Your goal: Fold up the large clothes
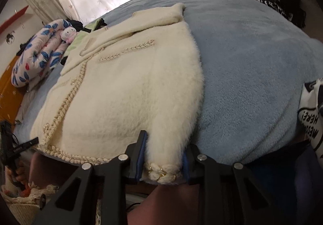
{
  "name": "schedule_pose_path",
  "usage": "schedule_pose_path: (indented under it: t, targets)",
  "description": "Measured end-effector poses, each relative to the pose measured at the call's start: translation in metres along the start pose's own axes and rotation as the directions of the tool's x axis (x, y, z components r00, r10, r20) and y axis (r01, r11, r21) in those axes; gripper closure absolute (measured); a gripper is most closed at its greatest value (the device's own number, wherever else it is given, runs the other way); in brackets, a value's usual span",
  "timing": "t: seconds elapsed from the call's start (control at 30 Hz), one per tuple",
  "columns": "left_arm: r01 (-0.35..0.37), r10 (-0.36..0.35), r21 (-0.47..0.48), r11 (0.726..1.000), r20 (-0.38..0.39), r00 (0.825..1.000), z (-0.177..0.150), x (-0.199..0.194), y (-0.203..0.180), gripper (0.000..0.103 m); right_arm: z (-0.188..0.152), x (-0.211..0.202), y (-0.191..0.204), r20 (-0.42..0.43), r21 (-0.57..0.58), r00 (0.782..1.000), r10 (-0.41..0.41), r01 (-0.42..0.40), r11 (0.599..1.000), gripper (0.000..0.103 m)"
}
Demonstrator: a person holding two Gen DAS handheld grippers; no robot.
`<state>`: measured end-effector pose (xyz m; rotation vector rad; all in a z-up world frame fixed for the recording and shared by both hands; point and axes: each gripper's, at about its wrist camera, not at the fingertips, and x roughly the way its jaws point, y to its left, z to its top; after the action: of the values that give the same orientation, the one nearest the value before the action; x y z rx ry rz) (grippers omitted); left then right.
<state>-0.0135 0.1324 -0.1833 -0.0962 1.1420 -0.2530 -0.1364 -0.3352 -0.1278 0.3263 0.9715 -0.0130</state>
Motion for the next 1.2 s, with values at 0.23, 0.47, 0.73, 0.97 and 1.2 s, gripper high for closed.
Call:
schedule_pose_path:
  t: [0.23, 0.47, 0.73, 0.97, 1.2]
  targets:
    - [0.203, -0.192, -0.170, 0.964, 0.080, 0.978, 0.040, -0.038, 0.006, 0.083, 0.028, -0.035, 0.015, 0.062, -0.024, 0.998, 0.033, -0.032, 0.999, 0.084]
    - [0.341, -0.274, -0.343, 0.875, 0.231, 0.934, 0.113, -0.063, 0.030, 0.083, 0.112, -0.071, 0.024, 0.204, 0.017, 0.965, 0.164, -0.171, 0.985, 0.087]
    - [0.283, -0.174, -0.434, 0.856, 0.273, 0.946, 0.251, -0.032, 0.056, 0.084, 0.265, -0.034, 0.038, 0.269, 0.054, 0.943, 0.198, -0.220, 0.974, 0.087]
    - [0.205, -0.082, -0.433, 0.878, 0.286, 0.955, 0.387, 0.061, 0.081, 0.071, 0.393, 0.103, 0.023, 0.219, 0.147, 0.968, 0.127, -0.161, 0.976, 0.073]
    - [0.029, -0.004, -0.347, 0.937, 0.071, 0.997, 0.429, 0.157, 0.081, 0.066, 0.399, 0.205, -0.009, 0.012, 0.182, 1.000, 0.005, -0.007, 0.983, 0.068]
